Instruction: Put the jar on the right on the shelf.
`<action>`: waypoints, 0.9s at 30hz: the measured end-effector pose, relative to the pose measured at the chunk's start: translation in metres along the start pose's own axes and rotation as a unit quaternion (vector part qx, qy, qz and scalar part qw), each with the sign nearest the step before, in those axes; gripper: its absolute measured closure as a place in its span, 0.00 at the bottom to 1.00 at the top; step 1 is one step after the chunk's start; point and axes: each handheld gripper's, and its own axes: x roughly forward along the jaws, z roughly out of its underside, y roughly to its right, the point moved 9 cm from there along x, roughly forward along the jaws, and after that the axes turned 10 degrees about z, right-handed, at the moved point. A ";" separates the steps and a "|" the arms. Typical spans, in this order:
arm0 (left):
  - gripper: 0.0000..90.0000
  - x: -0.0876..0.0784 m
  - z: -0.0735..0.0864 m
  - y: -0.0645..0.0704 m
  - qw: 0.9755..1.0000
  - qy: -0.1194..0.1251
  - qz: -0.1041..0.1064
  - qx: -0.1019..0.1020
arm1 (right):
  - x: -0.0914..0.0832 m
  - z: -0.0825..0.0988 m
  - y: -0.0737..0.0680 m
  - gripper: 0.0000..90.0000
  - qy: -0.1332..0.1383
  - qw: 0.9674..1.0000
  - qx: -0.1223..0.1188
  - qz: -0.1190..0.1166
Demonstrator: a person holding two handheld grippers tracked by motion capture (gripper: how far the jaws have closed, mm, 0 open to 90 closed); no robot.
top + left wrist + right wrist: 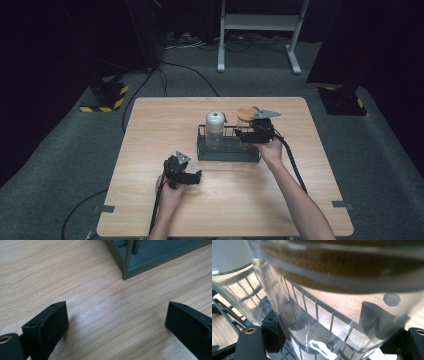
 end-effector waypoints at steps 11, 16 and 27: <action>0.06 0.000 0.000 0.000 1.000 0.000 0.000 0.000 | 0.000 0.004 -0.002 0.27 0.010 1.000 -0.021 0.007; 0.06 0.000 0.000 0.000 1.000 0.000 0.000 0.000 | 0.000 0.005 -0.002 0.27 0.011 1.000 -0.016 0.003; 0.06 0.000 0.000 0.000 1.000 0.000 0.000 0.000 | 0.001 0.006 -0.002 0.25 0.009 1.000 -0.007 -0.001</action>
